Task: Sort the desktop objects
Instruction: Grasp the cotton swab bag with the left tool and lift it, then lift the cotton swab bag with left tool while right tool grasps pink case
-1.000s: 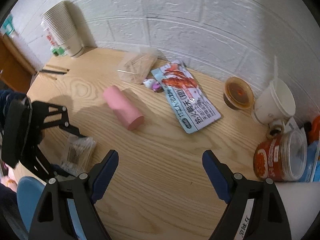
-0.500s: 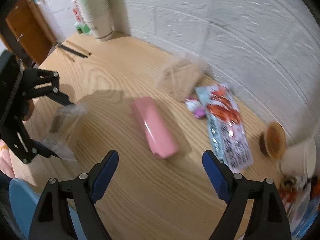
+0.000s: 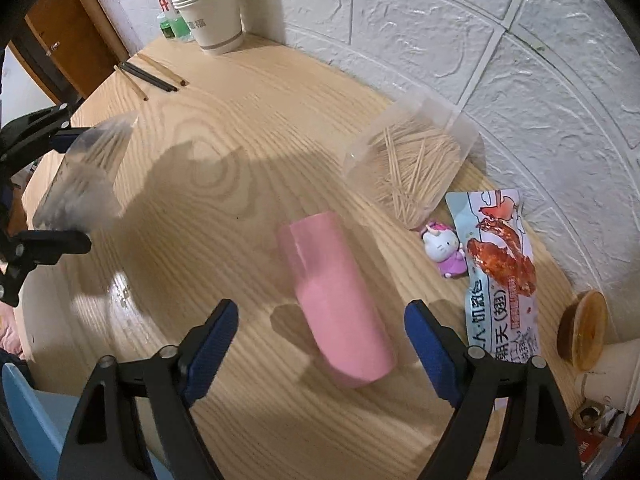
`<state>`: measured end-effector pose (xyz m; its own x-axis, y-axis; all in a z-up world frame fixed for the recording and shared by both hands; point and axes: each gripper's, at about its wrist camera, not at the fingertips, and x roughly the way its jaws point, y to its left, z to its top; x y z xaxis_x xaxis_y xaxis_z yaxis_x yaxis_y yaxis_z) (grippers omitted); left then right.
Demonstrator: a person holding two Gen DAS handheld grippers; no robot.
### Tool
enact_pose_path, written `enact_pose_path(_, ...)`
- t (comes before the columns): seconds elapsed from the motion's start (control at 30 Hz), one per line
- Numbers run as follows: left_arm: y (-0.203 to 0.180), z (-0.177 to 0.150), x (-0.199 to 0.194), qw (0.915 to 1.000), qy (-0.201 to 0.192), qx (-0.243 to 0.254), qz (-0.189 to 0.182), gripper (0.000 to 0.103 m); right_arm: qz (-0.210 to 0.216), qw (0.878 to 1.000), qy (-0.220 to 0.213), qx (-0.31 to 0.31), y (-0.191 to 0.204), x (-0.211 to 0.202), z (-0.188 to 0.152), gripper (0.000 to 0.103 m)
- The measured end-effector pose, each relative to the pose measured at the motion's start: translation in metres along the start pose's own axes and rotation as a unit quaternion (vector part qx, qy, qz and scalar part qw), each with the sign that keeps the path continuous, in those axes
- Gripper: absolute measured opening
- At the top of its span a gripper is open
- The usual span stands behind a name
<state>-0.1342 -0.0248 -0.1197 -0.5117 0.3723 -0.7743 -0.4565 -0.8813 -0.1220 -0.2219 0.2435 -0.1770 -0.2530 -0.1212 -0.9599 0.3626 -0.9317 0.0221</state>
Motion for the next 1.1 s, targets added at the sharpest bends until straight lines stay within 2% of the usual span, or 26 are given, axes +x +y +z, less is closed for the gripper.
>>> enact_pose_path(0.3, -0.007, 0.000, -0.003, 0.9998, -0.002, 0.018, 0.001, 0.066, -0.002, 1.000, -0.003, -0.009, 0.001, 0.008, -0.007, 0.077)
enact_pose_path(0.33, -0.007, 0.000, -0.002, 0.9998, -0.002, 0.019, 0.001, 0.066, -0.003, 1.000, -0.003, -0.009, 0.003, 0.010, -0.007, 0.070)
enact_pose_path(0.37, -0.008, 0.002, 0.000, 0.9998, -0.001, 0.019, 0.001, 0.066, -0.003, 1.000, -0.001, -0.010, 0.003, 0.011, -0.008, 0.068)
enact_pose_path(0.4, -0.008, 0.002, -0.001, 0.9998, -0.002, 0.020, 0.001, 0.066, -0.009, 1.000, -0.008, -0.015, 0.004, 0.011, -0.009, 0.060)
enact_pose_path(0.43, -0.009, 0.003, 0.000, 0.9998, -0.002, 0.020, 0.000, 0.066, -0.008, 1.000, -0.014, -0.018, 0.005, 0.010, -0.010, 0.047)
enact_pose_path(0.5, -0.009, 0.004, 0.003, 0.9998, -0.001, 0.022, -0.001, 0.066, -0.007, 0.999, -0.023, -0.022, 0.006, 0.007, -0.011, 0.039)
enact_pose_path(0.67, -0.009, 0.005, 0.003, 0.9997, -0.001, 0.024, -0.004, 0.066, -0.020, 0.999, -0.026, -0.043, 0.013, 0.008, -0.015, 0.038)
enact_pose_path(1.1, -0.007, 0.008, 0.001, 0.9995, -0.002, 0.031, -0.005, 0.066, -0.049, 0.998, -0.029, -0.022, 0.001, -0.001, -0.017, 0.036)
